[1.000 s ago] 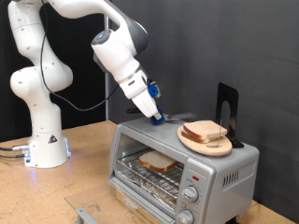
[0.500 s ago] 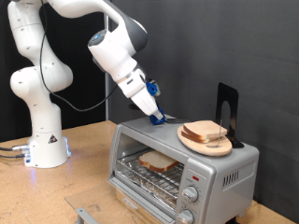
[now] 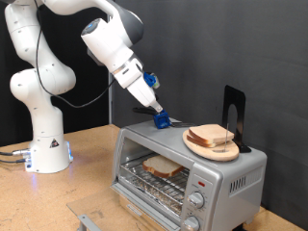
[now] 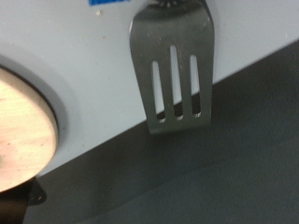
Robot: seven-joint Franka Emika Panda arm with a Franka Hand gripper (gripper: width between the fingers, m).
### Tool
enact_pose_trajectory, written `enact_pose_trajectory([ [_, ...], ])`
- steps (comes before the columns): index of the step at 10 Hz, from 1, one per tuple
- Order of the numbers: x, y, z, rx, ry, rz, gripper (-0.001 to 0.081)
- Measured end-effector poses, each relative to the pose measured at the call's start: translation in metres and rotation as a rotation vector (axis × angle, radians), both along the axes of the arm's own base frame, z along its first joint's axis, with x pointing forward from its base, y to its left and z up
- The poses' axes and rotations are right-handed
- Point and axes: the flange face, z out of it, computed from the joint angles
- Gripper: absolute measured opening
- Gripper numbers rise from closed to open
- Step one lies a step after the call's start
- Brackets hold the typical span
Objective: Make a piece of toast with the oven
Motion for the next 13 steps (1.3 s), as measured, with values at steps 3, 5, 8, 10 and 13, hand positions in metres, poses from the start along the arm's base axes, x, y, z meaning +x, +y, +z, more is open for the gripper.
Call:
enact_pose_trajectory([
  [3,-0.006,-0.042,-0.007,0.085,-0.026,0.019,0.0809],
  [5,-0.019,-0.076,-0.008,0.130,-0.053,0.038,0.0809],
  [8,-0.035,-0.129,-0.009,0.132,-0.042,0.034,0.0809],
  [10,-0.044,-0.165,-0.014,0.103,-0.021,0.010,0.0809],
  [13,-0.052,-0.191,-0.019,0.096,-0.008,-0.016,0.0809],
])
